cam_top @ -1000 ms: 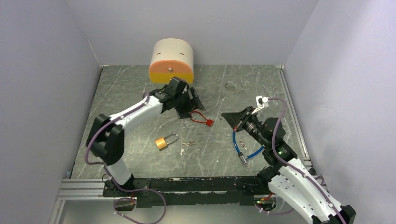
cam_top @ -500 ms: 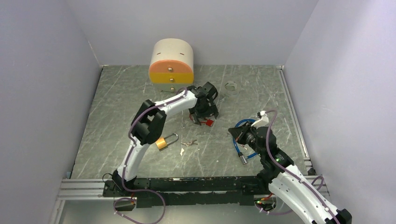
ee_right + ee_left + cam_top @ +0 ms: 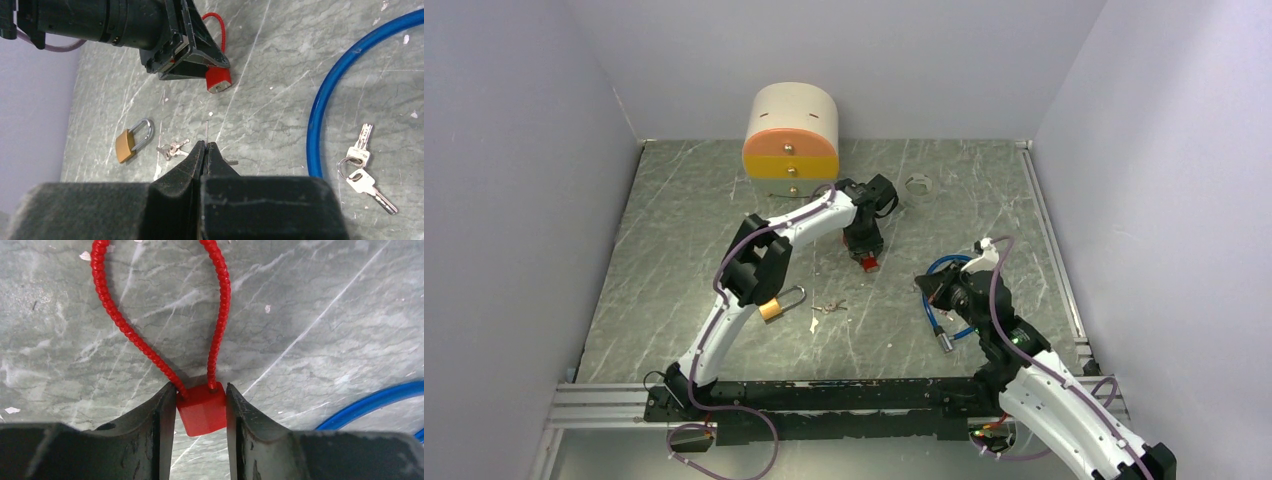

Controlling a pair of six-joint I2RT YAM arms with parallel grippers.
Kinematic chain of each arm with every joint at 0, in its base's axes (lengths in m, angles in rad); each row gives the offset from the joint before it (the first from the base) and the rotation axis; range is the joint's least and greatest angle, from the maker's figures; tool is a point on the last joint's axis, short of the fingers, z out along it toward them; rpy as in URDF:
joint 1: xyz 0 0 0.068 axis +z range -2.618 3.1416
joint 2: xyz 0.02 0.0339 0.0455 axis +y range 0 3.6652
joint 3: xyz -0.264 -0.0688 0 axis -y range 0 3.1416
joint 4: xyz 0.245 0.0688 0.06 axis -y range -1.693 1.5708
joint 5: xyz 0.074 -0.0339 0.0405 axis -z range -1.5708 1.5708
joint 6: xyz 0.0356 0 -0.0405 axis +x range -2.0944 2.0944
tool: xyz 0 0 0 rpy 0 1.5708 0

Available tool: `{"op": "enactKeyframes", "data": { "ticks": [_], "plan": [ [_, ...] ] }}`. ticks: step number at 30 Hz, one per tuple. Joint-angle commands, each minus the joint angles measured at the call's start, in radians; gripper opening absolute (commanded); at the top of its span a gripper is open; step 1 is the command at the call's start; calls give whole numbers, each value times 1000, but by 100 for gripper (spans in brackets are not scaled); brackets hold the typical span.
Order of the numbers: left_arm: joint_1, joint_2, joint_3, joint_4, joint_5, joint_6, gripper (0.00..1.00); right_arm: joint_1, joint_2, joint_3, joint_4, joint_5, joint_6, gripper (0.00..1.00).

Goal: Unlock with the key

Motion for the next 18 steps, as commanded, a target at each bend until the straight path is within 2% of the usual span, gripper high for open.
{"op": "enactKeyframes", "data": {
  "ticks": [1, 4, 13, 16, 18],
  "plan": [
    [-9, 17, -6, -68, 22, 120, 29, -3, -6, -18, 26, 18, -3, 0],
    [-9, -23, -58, -42, 59, 173, 26, -4, -8, -24, 36, 3, -5, 0],
    [11, -76, -163, 88, 231, 258, 28, -4, 0, -59, 70, -44, 17, 0],
    [19, -83, -184, 110, 269, 260, 34, -4, 0, -65, 73, -52, 21, 0],
    [18, -92, -187, 109, 243, 269, 45, -5, -2, -68, 73, -53, 24, 0]
  ]
}}
